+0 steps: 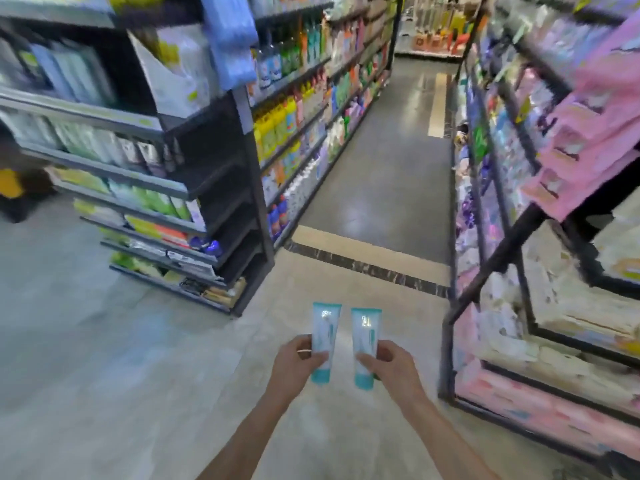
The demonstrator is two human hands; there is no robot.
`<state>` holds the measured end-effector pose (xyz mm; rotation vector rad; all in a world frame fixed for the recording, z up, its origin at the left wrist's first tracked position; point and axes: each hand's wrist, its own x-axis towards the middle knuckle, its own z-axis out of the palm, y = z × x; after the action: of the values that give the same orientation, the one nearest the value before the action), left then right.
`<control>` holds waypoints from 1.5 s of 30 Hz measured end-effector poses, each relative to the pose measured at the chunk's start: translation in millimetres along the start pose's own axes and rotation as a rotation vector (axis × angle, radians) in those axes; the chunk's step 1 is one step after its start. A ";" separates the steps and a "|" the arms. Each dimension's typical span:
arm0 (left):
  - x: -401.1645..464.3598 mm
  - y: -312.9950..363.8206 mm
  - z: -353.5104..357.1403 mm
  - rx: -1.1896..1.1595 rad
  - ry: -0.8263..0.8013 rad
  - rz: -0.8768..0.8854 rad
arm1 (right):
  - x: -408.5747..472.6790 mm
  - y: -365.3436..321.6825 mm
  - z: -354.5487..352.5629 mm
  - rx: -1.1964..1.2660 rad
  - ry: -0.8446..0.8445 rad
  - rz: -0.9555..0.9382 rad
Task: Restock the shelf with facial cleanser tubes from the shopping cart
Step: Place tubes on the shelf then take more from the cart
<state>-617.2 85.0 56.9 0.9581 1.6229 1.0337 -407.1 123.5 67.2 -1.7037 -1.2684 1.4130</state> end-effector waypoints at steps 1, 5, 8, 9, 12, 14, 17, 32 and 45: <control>2.0 -2.3 -25.0 -0.021 0.039 -0.001 | 4.7 -11.5 24.7 -0.024 -0.038 -0.020; 4.2 -7.6 -122.5 -0.077 0.187 -0.008 | 17.3 -58.4 123.8 -0.080 -0.175 -0.101; 7.7 -6.0 -188.6 -0.090 0.294 0.000 | 25.2 -98.0 195.1 -0.095 -0.265 -0.189; 9.8 -5.2 -208.7 -0.098 0.331 0.005 | 27.5 -110.8 217.3 -0.109 -0.292 -0.218; 20.0 -0.4 -267.6 -0.110 0.443 0.020 | 33.5 -145.9 279.6 -0.139 -0.375 -0.302; 31.1 2.6 -304.8 -0.137 0.505 0.025 | 38.3 -168.1 316.3 -0.120 -0.439 -0.358; 53.9 6.5 -357.7 -0.174 0.556 0.037 | 52.3 -200.6 369.8 -0.089 -0.497 -0.393; 224.7 58.2 -594.6 -0.100 0.611 0.121 | 171.8 -381.9 594.3 -0.049 -0.500 -0.531; 402.7 117.2 -721.1 -0.088 0.309 0.273 | 258.0 -489.4 691.0 0.049 -0.156 -0.554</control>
<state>-1394.7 360.1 181.9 1.0175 1.7079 1.4886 -1216.5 453.5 206.8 -1.0985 -1.6172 1.2359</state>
